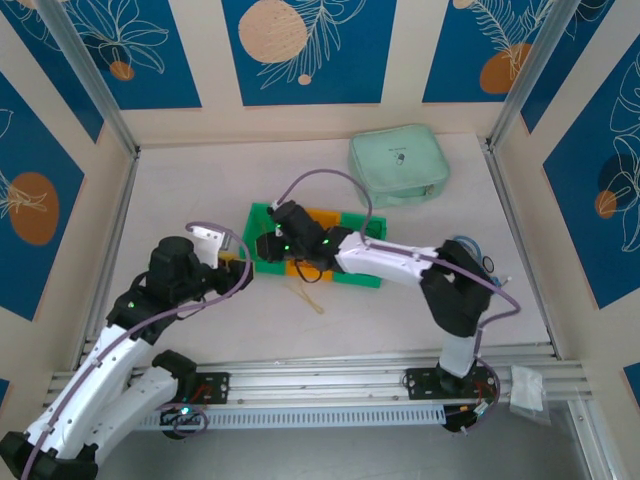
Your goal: Untangle the cables
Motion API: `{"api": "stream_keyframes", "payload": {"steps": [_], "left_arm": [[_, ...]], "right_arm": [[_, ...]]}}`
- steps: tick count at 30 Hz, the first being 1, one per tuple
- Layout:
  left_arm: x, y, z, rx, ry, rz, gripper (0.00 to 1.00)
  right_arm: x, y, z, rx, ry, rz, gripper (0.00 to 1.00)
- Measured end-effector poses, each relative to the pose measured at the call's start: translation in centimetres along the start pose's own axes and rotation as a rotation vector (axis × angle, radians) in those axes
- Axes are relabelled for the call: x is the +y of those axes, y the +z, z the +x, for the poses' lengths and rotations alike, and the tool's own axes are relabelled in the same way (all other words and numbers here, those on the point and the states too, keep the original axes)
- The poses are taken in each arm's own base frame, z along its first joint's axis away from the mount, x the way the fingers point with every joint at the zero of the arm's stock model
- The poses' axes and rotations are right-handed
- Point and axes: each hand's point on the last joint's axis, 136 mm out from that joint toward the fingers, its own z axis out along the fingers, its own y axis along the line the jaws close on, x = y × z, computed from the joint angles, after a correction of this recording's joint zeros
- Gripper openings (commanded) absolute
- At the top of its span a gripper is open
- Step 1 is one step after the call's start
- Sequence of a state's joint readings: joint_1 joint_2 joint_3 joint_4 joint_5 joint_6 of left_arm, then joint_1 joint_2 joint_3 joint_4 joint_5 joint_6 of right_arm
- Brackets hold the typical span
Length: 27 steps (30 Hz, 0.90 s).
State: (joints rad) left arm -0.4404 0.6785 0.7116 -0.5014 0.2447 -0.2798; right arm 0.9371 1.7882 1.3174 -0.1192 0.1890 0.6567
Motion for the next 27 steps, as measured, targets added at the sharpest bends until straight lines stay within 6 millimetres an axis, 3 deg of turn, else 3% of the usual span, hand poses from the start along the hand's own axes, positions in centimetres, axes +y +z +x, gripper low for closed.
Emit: {"api": "stream_keyframes", "payload": {"steps": [3, 6, 15, 21, 27], "left_arm": [[-0.4, 0.1, 0.3, 0.014, -0.005, 0.022, 0.52], [-0.6, 0.1, 0.4, 0.022, -0.012, 0.035, 0.52], [0.2, 1.7, 3.0, 0.114, -0.048, 0.02, 0.5], [0.1, 3.2, 5.8, 0.213, -0.033, 0.014, 0.5], [-0.1, 3.6, 6.6, 0.237, -0.023, 0.006, 0.51]], "right_arm": [[0.4, -3.5, -0.1, 0.03, -0.075, -0.03, 0.27], [-1.0, -5.8, 1.7, 0.108, -0.132, 0.013, 0.27], [-7.6, -9.7, 13.7, 0.478, -0.045, 0.168, 0.28], [-9.6, -10.8, 17.7, 0.528, 0.091, 0.204, 0.29], [-10.1, -9.7, 18.6, 0.496, 0.187, 0.202, 0.3]]}}
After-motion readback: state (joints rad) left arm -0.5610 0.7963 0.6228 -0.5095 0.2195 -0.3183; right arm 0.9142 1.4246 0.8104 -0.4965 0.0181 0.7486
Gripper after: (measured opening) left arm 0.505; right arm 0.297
